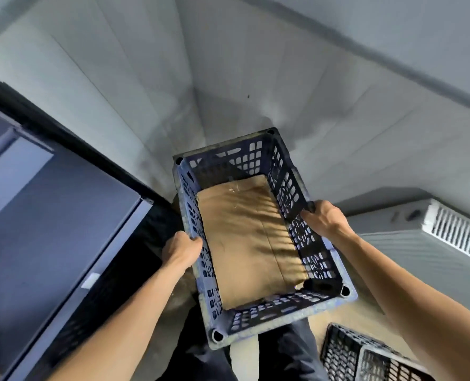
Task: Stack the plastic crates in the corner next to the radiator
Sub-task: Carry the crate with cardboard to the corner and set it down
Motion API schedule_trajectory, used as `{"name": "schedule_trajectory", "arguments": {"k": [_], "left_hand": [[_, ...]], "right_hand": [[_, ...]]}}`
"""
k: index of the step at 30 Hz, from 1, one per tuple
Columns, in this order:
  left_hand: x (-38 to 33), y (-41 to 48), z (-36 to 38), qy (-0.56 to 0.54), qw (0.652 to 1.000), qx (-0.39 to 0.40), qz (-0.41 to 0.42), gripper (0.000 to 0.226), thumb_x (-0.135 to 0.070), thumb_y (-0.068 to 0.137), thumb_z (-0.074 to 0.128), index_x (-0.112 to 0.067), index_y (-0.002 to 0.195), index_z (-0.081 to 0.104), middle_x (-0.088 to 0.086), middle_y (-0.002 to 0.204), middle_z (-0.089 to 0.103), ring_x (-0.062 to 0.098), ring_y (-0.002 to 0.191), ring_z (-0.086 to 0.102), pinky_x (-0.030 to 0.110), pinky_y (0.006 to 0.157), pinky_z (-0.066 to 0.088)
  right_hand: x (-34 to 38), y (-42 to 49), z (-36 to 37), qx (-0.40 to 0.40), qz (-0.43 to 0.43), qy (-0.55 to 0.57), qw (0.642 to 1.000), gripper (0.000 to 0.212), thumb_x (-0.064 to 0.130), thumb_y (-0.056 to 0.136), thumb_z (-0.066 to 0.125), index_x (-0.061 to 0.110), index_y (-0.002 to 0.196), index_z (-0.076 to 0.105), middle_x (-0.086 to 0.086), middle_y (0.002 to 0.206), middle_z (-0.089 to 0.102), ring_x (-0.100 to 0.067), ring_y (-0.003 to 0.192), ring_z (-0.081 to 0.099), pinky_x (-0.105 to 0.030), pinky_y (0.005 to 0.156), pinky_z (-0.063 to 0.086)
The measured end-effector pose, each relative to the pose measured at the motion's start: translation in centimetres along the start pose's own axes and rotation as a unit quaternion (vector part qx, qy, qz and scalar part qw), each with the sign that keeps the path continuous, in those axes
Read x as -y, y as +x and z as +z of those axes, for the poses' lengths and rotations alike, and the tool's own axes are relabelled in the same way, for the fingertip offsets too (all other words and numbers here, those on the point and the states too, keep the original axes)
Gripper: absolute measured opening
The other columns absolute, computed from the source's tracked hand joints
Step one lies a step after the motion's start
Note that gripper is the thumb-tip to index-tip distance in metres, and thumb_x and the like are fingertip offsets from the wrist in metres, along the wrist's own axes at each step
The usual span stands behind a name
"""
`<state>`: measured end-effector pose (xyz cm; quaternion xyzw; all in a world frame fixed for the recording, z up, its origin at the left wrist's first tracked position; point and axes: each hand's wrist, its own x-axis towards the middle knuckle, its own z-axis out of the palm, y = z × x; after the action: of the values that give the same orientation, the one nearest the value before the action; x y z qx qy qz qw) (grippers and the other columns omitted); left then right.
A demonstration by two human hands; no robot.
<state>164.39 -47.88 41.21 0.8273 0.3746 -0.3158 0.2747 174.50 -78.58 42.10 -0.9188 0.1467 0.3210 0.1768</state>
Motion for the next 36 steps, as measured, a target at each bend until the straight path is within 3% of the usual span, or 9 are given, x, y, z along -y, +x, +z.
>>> {"name": "schedule_trajectory", "arguments": {"k": [9,15,18,22,27,30,32,34,36], "left_hand": [[-4.4,2.1,7.4,-0.09,0.985,-0.058,-0.136,0.034,-0.036,0.093,0.055,-0.016,0.066,0.052,0.007,0.081,0.066,0.027,0.077,0.065,0.031,0.074,0.053],[-4.2,6.2,13.7,-0.126,0.977,-0.05,-0.164,0.036,-0.044,0.092,0.053,-0.011,0.08,0.062,0.018,0.093,0.071,0.033,0.086,0.068,0.042,0.081,0.057],[-3.8,8.9,16.6,-0.127,0.977,-0.044,-0.166,0.04,-0.044,0.092,0.054,-0.005,0.091,0.065,0.02,0.092,0.072,0.034,0.083,0.069,0.041,0.073,0.056],[-2.9,13.4,20.8,-0.12,0.979,-0.041,-0.158,0.033,-0.036,0.098,0.05,-0.008,0.082,0.056,0.011,0.075,0.064,0.029,0.071,0.066,0.03,0.058,0.047],[-2.3,19.1,26.0,-0.117,0.979,-0.051,-0.157,0.026,-0.033,0.096,0.053,-0.012,0.082,0.059,0.012,0.078,0.067,0.026,0.067,0.065,0.035,0.061,0.053],[-2.3,21.7,28.4,-0.123,0.976,-0.048,-0.174,0.03,-0.033,0.095,0.056,-0.008,0.078,0.057,0.014,0.079,0.067,0.028,0.073,0.066,0.033,0.065,0.052],[-2.6,23.1,29.7,-0.137,0.973,-0.05,-0.177,0.025,-0.034,0.095,0.056,-0.009,0.089,0.058,0.017,0.089,0.068,0.032,0.082,0.068,0.035,0.072,0.053],[-3.0,24.1,30.8,-0.139,0.974,-0.042,-0.176,0.027,-0.034,0.096,0.055,-0.007,0.096,0.058,0.019,0.096,0.069,0.032,0.085,0.068,0.032,0.069,0.05],[-3.7,24.7,31.8,-0.15,0.972,-0.022,-0.178,0.032,-0.034,0.097,0.056,-0.004,0.086,0.054,0.02,0.095,0.069,0.028,0.076,0.067,0.029,0.062,0.045]], "right_hand": [[-3.0,14.8,2.8,0.105,-0.07,-0.028,0.992,0.049,0.058,0.074,0.053,0.016,0.098,0.061,-0.005,0.085,0.068,-0.027,0.071,0.064,-0.036,0.059,0.053],[-4.3,20.8,4.8,0.115,-0.075,-0.012,0.99,0.062,0.069,0.06,0.048,0.017,0.091,0.063,-0.009,0.083,0.068,-0.024,0.066,0.059,-0.029,0.052,0.041],[-3.7,22.5,6.0,0.11,-0.076,-0.011,0.991,0.049,0.06,0.07,0.056,0.016,0.092,0.064,-0.007,0.083,0.067,-0.025,0.071,0.062,-0.026,0.052,0.04],[-3.7,26.6,9.2,0.096,-0.1,-0.041,0.989,0.02,0.034,0.089,0.058,0.015,0.092,0.064,-0.009,0.078,0.065,-0.025,0.069,0.06,-0.026,0.053,0.039],[-3.5,32.2,13.6,0.067,-0.092,-0.125,0.986,0.02,0.026,0.086,0.053,0.009,0.086,0.063,-0.012,0.081,0.064,-0.03,0.074,0.057,-0.031,0.068,0.042],[-3.6,34.8,15.4,0.059,-0.096,-0.132,0.985,0.023,0.025,0.087,0.053,0.004,0.086,0.063,-0.015,0.083,0.064,-0.03,0.074,0.057,-0.03,0.064,0.042],[-3.5,36.2,16.4,0.051,-0.109,-0.131,0.984,0.026,0.027,0.087,0.054,0.003,0.085,0.064,-0.014,0.083,0.065,-0.03,0.072,0.058,-0.03,0.061,0.043],[-3.5,37.6,17.4,0.052,-0.12,-0.119,0.984,0.029,0.029,0.087,0.055,0.002,0.087,0.065,-0.014,0.084,0.065,-0.029,0.074,0.059,-0.031,0.062,0.046],[-3.6,38.4,18.3,0.062,-0.13,-0.114,0.983,0.03,0.031,0.087,0.057,0.002,0.091,0.063,-0.012,0.088,0.064,-0.028,0.078,0.059,-0.031,0.063,0.047]]}}
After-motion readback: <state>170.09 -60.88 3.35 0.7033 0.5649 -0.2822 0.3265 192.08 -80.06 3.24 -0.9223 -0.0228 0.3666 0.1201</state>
